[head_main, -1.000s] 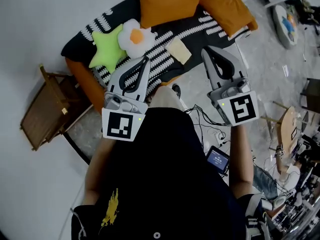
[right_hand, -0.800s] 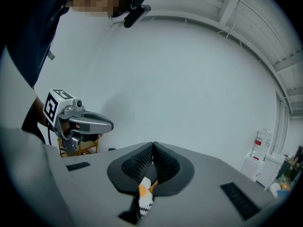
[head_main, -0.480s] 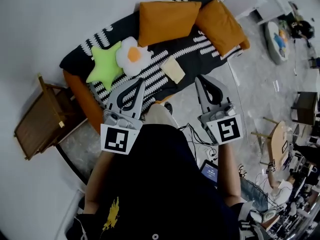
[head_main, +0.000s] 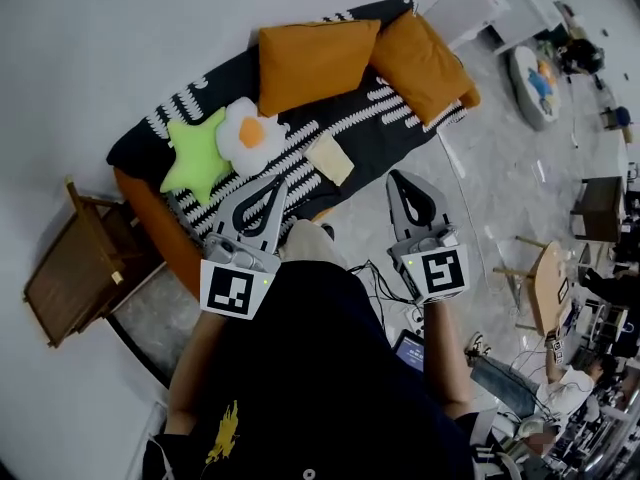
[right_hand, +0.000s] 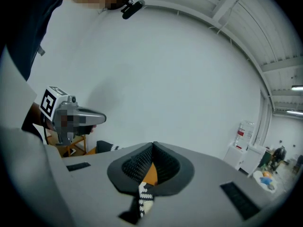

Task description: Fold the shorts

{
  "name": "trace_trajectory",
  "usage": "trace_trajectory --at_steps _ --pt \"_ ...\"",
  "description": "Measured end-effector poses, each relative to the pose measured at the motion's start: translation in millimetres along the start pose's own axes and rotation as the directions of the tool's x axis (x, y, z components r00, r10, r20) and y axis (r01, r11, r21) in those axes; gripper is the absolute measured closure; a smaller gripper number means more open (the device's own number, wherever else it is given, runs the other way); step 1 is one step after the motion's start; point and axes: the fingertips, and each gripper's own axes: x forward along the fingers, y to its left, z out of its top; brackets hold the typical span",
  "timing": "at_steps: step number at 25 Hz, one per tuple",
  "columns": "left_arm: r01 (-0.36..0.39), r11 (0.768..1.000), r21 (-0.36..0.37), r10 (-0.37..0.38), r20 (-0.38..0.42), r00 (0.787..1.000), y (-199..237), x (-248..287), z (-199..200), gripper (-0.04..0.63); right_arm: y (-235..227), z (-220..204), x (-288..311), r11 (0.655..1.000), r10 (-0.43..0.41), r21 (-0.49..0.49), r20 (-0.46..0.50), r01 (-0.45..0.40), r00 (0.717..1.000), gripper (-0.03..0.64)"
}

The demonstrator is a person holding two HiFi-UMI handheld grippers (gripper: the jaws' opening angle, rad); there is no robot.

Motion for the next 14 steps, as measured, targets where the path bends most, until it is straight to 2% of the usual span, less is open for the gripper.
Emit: trace_trajectory --at_steps 8,14 --pt "0.027 0.999 -0.030 -0.028 -0.019 0.999 -0.2 7.1 -5.6 0.583 -14.8 -8.7 -9.6 0.999 -0.045 0.001 -0.029 0.045 0.999 0.603" --pt "0.037 0.999 -0.035 -0.039 -0.049 0.998 -3.9 4.5 -15.2 0.583 -14.2 -18.8 -15.4 0.999 -0.011 0.032 -0.032 0.012 0.999 0.603"
